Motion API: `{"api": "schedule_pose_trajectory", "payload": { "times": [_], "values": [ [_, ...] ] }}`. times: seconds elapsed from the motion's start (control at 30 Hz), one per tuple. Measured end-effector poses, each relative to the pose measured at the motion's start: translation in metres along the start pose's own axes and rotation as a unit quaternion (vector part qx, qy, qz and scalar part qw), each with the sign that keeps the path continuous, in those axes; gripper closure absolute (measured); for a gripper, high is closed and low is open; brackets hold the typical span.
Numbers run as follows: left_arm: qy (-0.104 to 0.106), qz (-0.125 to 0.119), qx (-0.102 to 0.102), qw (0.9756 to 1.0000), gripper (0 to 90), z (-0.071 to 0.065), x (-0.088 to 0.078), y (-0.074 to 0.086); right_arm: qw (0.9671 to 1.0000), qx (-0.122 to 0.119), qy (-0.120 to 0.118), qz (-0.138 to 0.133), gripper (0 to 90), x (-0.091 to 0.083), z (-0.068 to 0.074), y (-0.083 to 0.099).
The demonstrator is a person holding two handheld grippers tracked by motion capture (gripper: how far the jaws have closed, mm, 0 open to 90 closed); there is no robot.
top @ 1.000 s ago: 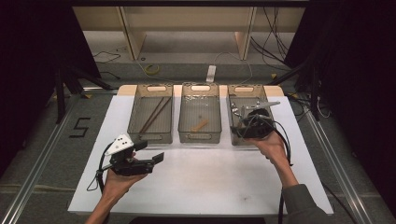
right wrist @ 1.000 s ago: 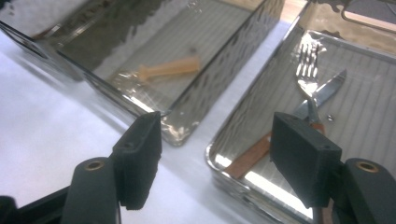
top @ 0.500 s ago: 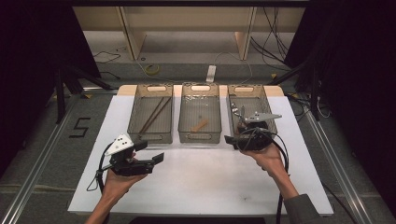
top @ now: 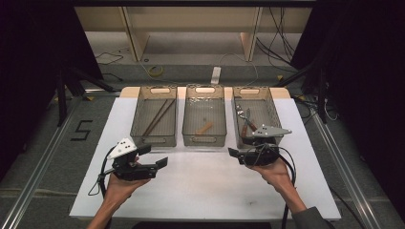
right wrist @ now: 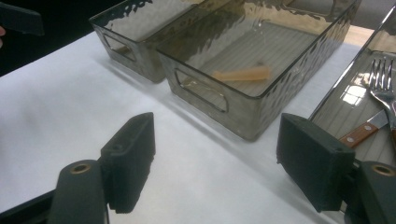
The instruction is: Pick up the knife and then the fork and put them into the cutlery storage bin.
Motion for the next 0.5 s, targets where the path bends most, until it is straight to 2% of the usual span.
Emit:
{"api": "schedule_pose_trajectory", "payload": {
  "times": [0.5],
  "values": [
    [0.007,0.002,-0.003,1.0000,15.6,-0.001,0.000,0.000,0.9995,0.005,-0.006,-0.031,26.7,-0.012,0.005,0.019]
  ]
}}
Point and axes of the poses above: each handheld gripper's, and its own axes: x roughly forward along the jaws, y roughly out of its underside, z roughly to its left, the point moved 4 cm from there along x, roughly forward along the jaws, and after that the axes turned 5 degrees about y, right-handed, at the moved point
